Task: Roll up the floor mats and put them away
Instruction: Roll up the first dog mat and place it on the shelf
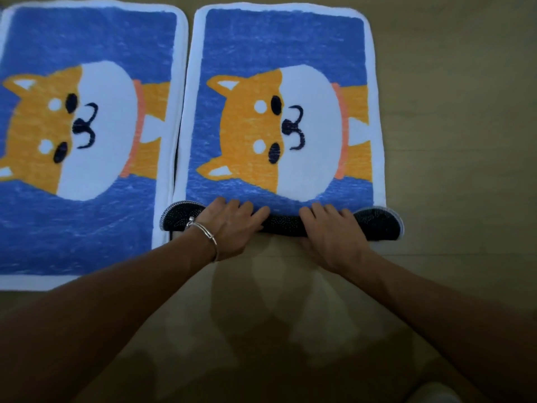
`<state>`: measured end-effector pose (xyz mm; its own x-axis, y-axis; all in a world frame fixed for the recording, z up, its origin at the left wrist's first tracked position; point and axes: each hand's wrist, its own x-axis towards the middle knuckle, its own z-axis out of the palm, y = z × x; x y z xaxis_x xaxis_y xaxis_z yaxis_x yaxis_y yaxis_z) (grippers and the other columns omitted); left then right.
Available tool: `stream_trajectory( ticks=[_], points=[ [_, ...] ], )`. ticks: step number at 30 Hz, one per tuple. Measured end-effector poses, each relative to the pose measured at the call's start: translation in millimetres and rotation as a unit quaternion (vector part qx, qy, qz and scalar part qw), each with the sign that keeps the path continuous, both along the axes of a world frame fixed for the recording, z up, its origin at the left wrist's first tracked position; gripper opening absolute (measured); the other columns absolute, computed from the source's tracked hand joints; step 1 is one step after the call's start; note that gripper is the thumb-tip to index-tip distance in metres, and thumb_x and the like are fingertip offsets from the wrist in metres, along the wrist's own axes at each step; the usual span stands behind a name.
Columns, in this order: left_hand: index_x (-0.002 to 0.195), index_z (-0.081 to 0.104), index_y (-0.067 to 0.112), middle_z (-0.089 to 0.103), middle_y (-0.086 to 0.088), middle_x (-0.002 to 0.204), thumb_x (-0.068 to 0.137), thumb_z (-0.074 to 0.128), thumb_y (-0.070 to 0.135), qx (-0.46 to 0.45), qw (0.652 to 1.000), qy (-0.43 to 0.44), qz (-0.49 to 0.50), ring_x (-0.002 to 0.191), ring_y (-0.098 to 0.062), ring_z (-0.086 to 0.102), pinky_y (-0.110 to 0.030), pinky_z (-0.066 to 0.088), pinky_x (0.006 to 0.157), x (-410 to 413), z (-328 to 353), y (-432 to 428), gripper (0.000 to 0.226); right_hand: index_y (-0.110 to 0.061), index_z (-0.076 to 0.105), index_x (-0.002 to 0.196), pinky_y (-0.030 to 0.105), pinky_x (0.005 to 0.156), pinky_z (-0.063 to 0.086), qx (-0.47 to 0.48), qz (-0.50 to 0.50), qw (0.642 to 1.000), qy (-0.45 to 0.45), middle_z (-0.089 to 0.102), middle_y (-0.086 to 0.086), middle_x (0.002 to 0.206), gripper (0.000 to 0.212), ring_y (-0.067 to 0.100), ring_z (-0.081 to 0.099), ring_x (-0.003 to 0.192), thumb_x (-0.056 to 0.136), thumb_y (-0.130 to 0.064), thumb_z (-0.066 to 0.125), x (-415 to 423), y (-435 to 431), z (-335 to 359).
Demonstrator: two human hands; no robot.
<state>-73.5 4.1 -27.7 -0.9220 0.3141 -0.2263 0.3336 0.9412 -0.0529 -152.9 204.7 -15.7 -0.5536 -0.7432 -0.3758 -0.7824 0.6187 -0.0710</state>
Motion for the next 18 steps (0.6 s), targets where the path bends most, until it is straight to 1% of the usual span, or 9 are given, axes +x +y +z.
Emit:
stream_trajectory(
  ticks=[1,3,5,6,7,10,12,14,18],
  points=[
    [0.111,0.056,0.014,0.055,-0.006,0.066,0.091,0.021,0.034,-0.003,1.000,0.002,0.000,0.047,-0.025,0.047,-0.030,0.022,0.047,0.6,-0.3,1.7,0.045,-0.015,0.042,0.117,0.039,0.081,0.036,0.005,-0.004,1.000,-0.002,0.050,0.006,0.115,0.029,0.028,0.050,0.103,0.096,-0.035,0.043,2.6,-0.7,-2.3],
    [0.117,0.054,0.015,0.057,-0.007,0.073,0.090,0.021,0.039,-0.023,1.000,0.007,0.013,0.054,-0.026,0.051,-0.030,0.024,0.050,1.5,3.6,7.3,0.049,-0.015,0.041,0.115,0.039,0.079,0.037,0.019,-0.011,1.000,-0.008,0.051,0.006,0.113,0.024,0.027,0.051,0.101,0.097,-0.031,0.040,3.4,-1.5,-8.1],
    [0.129,0.038,0.015,0.057,-0.009,0.093,0.091,0.029,0.041,-0.052,0.998,-0.037,0.030,0.074,-0.028,0.056,-0.033,0.027,0.058,0.1,5.1,14.3,0.047,-0.016,0.040,0.114,0.038,0.076,0.037,0.021,-0.019,0.999,-0.029,0.054,0.005,0.111,0.025,0.027,0.054,0.101,0.097,-0.034,0.041,0.3,-2.8,-10.0],
    [0.131,0.031,0.015,0.055,-0.009,0.101,0.091,0.034,0.040,-0.065,0.995,-0.068,0.043,0.083,-0.028,0.055,-0.034,0.028,0.061,-1.0,6.5,18.9,0.047,-0.016,0.041,0.113,0.036,0.072,0.035,0.022,-0.021,0.999,-0.041,0.055,0.005,0.110,0.027,0.026,0.055,0.100,0.096,-0.037,0.042,-1.2,-3.7,-10.1],
    [0.130,0.029,0.015,0.054,-0.008,0.104,0.091,0.038,0.038,-0.069,0.992,-0.088,0.059,0.087,-0.028,0.055,-0.034,0.030,0.062,-2.3,6.8,22.6,0.046,-0.015,0.041,0.112,0.035,0.070,0.034,0.025,-0.024,0.998,-0.057,0.055,0.005,0.109,0.029,0.026,0.057,0.099,0.095,-0.038,0.044,-2.5,-5.0,-8.7],
    [0.123,0.034,0.014,0.060,-0.006,0.101,0.093,0.044,0.029,-0.065,0.988,-0.112,0.087,0.086,-0.028,0.059,-0.033,0.033,0.060,-7.6,4.3,25.5,0.035,-0.014,0.042,0.107,0.033,0.066,0.035,0.035,-0.032,0.993,-0.107,0.057,0.007,0.107,0.029,0.028,0.058,0.095,0.090,-0.034,0.052,-6.1,-7.2,-9.0],
    [0.118,0.039,0.014,0.062,-0.006,0.099,0.094,0.045,0.027,-0.062,0.983,-0.151,0.085,0.085,-0.029,0.061,-0.033,0.033,0.060,-11.2,4.9,25.9,0.029,-0.013,0.043,0.103,0.033,0.065,0.036,0.043,-0.033,0.991,-0.120,0.058,0.008,0.104,0.023,0.029,0.058,0.091,0.087,-0.026,0.053,-7.1,-7.3,-9.5],
    [0.115,0.046,0.015,0.062,-0.006,0.103,0.094,0.045,0.028,-0.044,0.976,-0.188,0.097,0.090,-0.029,0.061,-0.033,0.035,0.063,-14.9,8.6,27.7,0.025,-0.014,0.045,0.097,0.034,0.063,0.039,0.057,-0.033,0.990,-0.127,0.058,0.008,0.098,0.016,0.027,0.057,0.084,0.087,-0.024,0.053,-7.9,-6.3,-9.5],
    [0.111,0.053,0.020,0.061,-0.006,0.107,0.089,0.049,0.032,-0.007,0.960,-0.253,0.123,0.095,-0.027,0.060,-0.033,0.039,0.068,-22.8,14.0,29.6,0.025,-0.017,0.050,0.093,0.037,0.072,0.048,0.087,-0.032,0.981,-0.172,0.060,0.006,0.097,0.017,0.025,0.059,0.089,0.085,-0.031,0.057,-15.9,-9.5,-4.6]
  ],
)
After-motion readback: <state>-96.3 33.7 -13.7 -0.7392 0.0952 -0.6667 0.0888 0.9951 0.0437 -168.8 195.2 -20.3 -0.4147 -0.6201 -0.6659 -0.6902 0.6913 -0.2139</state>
